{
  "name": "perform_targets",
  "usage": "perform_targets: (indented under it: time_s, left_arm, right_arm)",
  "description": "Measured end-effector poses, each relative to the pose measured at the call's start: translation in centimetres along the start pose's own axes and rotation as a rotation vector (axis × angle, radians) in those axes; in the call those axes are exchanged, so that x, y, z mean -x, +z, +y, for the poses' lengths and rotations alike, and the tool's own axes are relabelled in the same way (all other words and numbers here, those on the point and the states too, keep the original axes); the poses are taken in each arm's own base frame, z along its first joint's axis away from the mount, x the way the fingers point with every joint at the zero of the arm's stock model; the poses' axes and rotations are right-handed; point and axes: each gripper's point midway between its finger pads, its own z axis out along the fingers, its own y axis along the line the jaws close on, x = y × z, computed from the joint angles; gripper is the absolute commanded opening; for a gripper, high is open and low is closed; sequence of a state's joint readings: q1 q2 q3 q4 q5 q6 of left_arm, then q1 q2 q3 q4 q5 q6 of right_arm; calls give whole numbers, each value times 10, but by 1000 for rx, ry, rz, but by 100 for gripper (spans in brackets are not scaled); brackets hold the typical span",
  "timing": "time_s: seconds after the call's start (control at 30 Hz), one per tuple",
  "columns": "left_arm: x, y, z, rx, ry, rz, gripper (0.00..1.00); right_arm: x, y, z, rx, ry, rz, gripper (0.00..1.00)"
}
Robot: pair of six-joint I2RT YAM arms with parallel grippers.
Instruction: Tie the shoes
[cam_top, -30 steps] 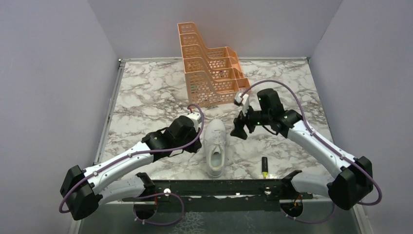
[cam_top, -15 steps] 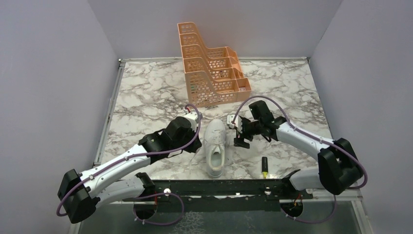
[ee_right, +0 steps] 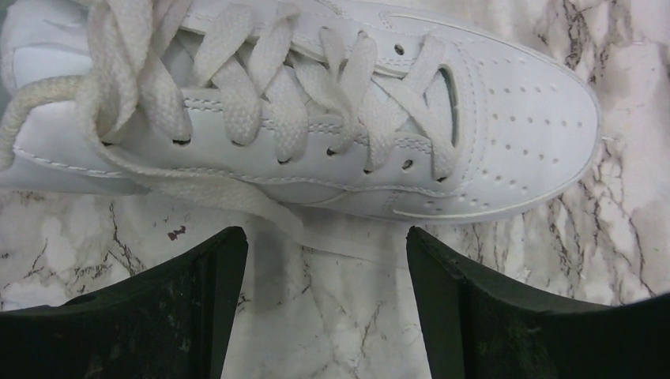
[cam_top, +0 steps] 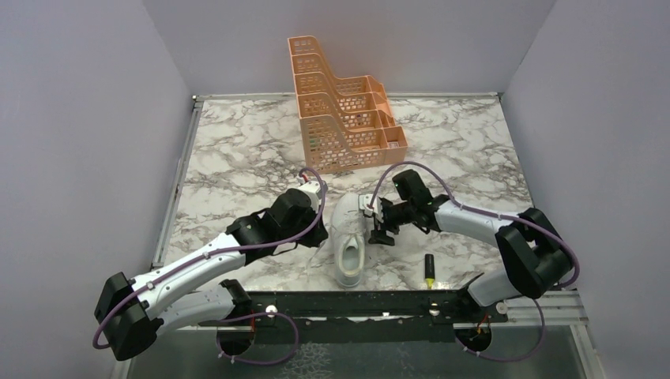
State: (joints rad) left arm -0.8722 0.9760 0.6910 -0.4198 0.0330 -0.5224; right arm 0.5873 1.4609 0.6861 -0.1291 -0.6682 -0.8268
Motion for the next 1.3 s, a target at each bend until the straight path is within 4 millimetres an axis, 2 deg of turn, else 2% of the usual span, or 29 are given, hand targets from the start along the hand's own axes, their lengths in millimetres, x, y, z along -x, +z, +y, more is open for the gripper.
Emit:
perform_targets:
  time_s: [0.17, 0.27, 0.3, 0.33, 0.47, 0.63, 0.8, 0.9, 1.0, 1.2, 1.3]
  left_arm:
    - [0, 0, 0, -1, -2, -1, 0]
    - [0, 0, 0, -1, -1, -1, 0]
    - [0, 0, 0, -1, 0, -1, 0]
    - [0, 0, 0, -1, 1, -2, 0]
    - [6, -1, -3, -16, 14, -28, 0]
    - [20, -7, -9, -53, 55, -98, 0]
    - [23, -5, -8, -59, 125, -119, 0]
    - [26, -4, -8, -61, 171, -130, 0]
    - [31, -2, -9, -72, 224, -150, 0]
    - [31, 10, -12, -100, 285, -152, 0]
    - [31, 15, -12, -99, 292, -147, 0]
  right_arm:
    - [-4, 8, 1, 7, 9, -4, 69]
    - [-5, 10, 0, -8, 9, -13, 54]
    - [-6, 10, 0, -17, 13, -11, 46]
    - [-7, 11, -2, -28, 17, -8, 33]
    - [-8, 10, -3, -55, 53, -4, 3]
    - [1, 1, -3, -73, 129, -1, 1]
    - [29, -25, -12, -143, 261, -5, 1]
    - [48, -45, -21, -232, 403, -12, 1]
    - [60, -58, -28, -299, 616, -10, 1]
    - [74, -64, -29, -334, 978, 30, 1]
    - [70, -67, -26, -363, 1126, 95, 3]
